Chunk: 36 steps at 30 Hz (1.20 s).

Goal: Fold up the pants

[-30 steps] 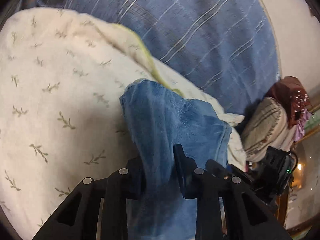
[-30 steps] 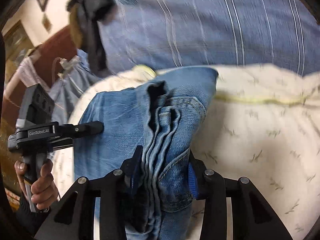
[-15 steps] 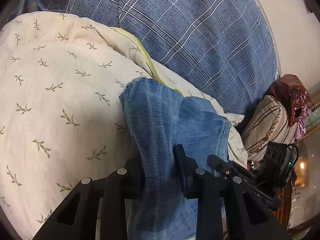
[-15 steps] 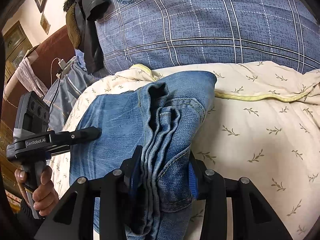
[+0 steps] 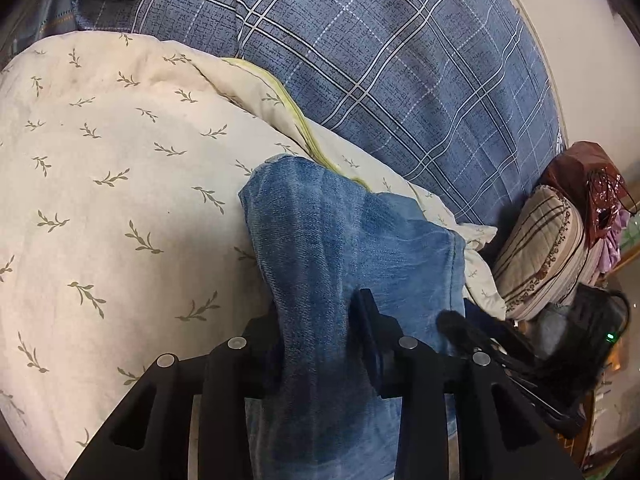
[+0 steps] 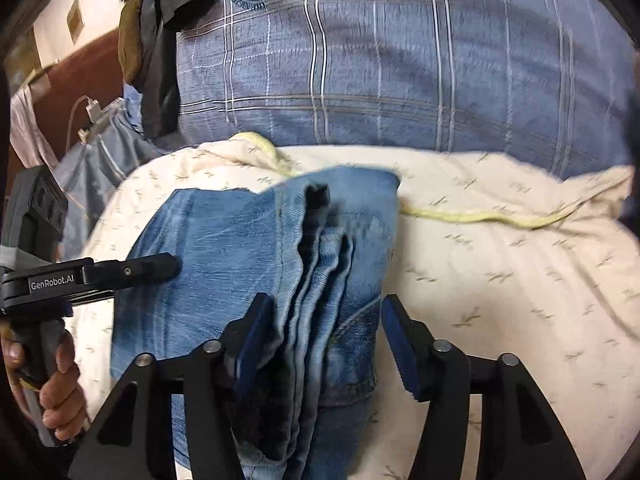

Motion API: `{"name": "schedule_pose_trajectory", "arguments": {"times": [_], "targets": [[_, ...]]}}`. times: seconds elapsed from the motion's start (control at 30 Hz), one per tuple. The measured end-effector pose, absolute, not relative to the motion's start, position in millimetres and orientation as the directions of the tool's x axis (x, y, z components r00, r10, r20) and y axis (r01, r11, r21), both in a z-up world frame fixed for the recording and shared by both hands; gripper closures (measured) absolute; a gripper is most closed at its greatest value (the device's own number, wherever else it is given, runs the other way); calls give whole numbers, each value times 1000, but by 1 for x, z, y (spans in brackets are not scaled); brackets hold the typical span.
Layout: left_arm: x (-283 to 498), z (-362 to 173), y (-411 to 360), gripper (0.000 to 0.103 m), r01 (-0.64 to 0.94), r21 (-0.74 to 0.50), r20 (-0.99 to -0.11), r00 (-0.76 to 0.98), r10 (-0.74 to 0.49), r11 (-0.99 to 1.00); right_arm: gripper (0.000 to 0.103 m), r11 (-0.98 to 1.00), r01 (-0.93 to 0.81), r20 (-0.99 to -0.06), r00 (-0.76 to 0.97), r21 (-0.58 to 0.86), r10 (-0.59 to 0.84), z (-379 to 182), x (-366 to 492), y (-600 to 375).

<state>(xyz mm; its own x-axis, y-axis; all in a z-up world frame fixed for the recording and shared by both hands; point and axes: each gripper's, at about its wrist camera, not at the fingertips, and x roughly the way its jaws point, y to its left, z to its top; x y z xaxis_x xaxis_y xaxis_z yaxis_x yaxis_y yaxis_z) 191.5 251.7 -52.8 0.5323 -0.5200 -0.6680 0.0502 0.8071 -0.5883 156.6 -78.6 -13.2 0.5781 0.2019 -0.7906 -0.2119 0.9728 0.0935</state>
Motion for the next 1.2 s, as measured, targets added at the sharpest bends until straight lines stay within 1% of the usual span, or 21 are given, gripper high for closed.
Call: {"name": "schedule_pose_trajectory", "arguments": {"times": [0.1, 0.13, 0.17, 0.27, 0.37, 0.43, 0.67, 0.97, 1.2], "targets": [[189, -50, 246, 68, 56, -545, -684, 547, -482, 836, 35, 977, -212, -787, 599, 24, 150, -4, 149, -68], [187, -49, 244, 65, 59, -528, -690, 551, -469, 847, 34, 977, -211, -788, 600, 10, 138, -4, 147, -65], [185, -47, 239, 62, 65, -502, -700, 556, -449, 862, 34, 978, -210, -789, 602, -9, 122, -3, 145, -61], [179, -42, 228, 57, 79, -432, -721, 568, -397, 898, 34, 975, -216, -794, 600, -42, 99, -3, 142, -51], [175, -40, 220, 53, 87, -386, -734, 574, -363, 918, 34, 974, -214, -795, 602, -71, 74, -5, 140, -44], [173, -39, 216, 51, 87, -375, -739, 574, -354, 923, 34, 976, -207, -796, 602, -74, 67, -6, 138, -42], [171, -38, 219, 46, 65, -358, -751, 574, -328, 932, 34, 972, -190, -784, 620, -140, 8, -6, 129, -34], [169, -35, 219, 45, 60, -335, -760, 572, -308, 940, 32, 959, -197, -789, 613, -206, -44, -9, 120, -20], [171, -35, 218, 45, 61, -332, -765, 567, -306, 941, 32, 960, -198, -790, 612, -196, -35, -8, 120, -22]]}}
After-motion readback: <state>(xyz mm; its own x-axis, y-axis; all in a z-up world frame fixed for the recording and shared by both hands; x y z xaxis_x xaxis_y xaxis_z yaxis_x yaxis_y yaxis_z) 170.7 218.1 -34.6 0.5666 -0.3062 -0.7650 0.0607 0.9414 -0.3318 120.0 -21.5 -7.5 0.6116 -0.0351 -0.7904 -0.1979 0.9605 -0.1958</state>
